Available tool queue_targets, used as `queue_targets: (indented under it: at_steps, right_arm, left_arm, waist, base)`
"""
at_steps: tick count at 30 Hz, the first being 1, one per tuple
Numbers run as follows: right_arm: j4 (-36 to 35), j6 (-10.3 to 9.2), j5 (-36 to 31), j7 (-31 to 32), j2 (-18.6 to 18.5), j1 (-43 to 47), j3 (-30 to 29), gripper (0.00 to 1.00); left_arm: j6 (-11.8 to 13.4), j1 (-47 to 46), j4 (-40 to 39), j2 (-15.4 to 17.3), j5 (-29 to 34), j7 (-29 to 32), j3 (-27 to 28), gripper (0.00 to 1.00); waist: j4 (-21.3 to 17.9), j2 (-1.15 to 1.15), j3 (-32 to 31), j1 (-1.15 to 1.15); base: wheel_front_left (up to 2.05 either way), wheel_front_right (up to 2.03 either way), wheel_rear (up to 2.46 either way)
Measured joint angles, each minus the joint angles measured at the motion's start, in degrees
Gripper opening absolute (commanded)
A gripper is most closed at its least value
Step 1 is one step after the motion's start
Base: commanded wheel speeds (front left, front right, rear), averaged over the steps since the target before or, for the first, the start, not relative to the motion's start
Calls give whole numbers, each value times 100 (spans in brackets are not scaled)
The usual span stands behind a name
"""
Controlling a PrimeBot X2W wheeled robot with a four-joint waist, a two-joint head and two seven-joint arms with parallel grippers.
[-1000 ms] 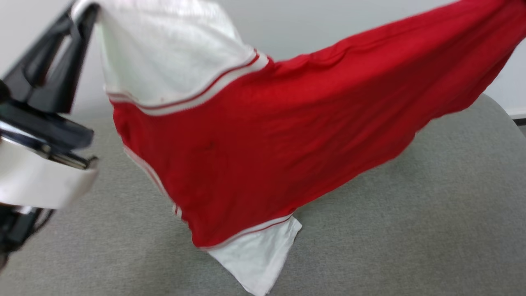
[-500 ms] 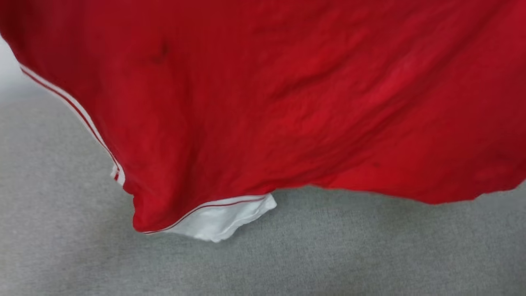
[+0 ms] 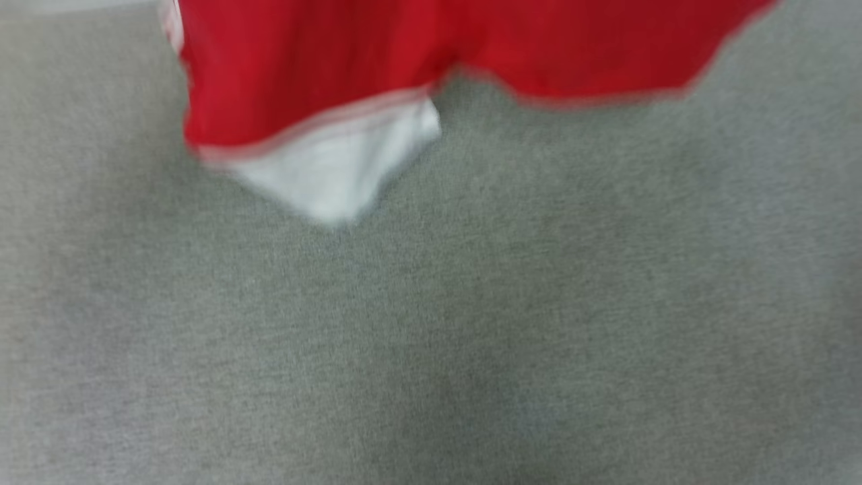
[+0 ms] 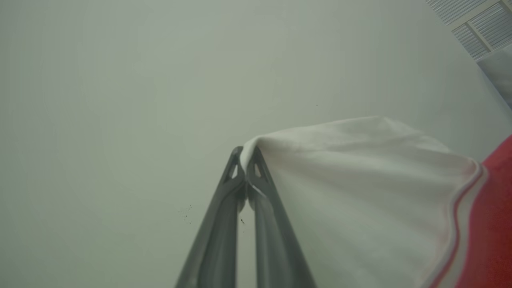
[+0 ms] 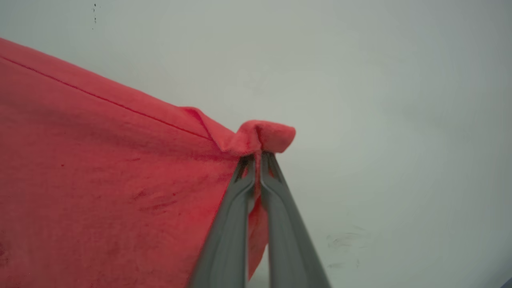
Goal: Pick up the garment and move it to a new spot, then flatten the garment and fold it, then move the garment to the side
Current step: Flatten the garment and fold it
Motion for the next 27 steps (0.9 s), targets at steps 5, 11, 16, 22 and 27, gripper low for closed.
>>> queue_targets:
  at_steps: [5,11,16,22,27]
  right_arm:
    - [688,0,-346,-450,137,-776,372,0]
    - [1429,0,-775,-1046,293,-1478,764,0]
    - [1915,0,-1073,-1575,402,-1594,1169,0]
    - [2421,0,-893,-2106,431,-945,1541,0]
    - [2516,0,-758,-2486,479,-77,1847,0]
  left_arm:
    - [-92,-907,1002,-379,240,-470,-87,0]
    - [-145,-1435,2045,-694,318,-996,-141,0]
    - [-167,-1333,2494,-801,393,-1454,-264,0]
    - [-132,-209,2618,-1011,247,-1684,-497,0]
    - [-15,1248,2459,-1095,1,-1782,-679,0]
  waist:
    - [54,0,517,0]
    - [190,0,958,0]
    - [364,0,1211,0]
    - [619,0,1227,0]
    - [752,0,952,0]
  base:
    - [0,0,0]
    - [0,0,0]
    - [0,0,0]
    - [0,0,0]
    - [0,0,0]
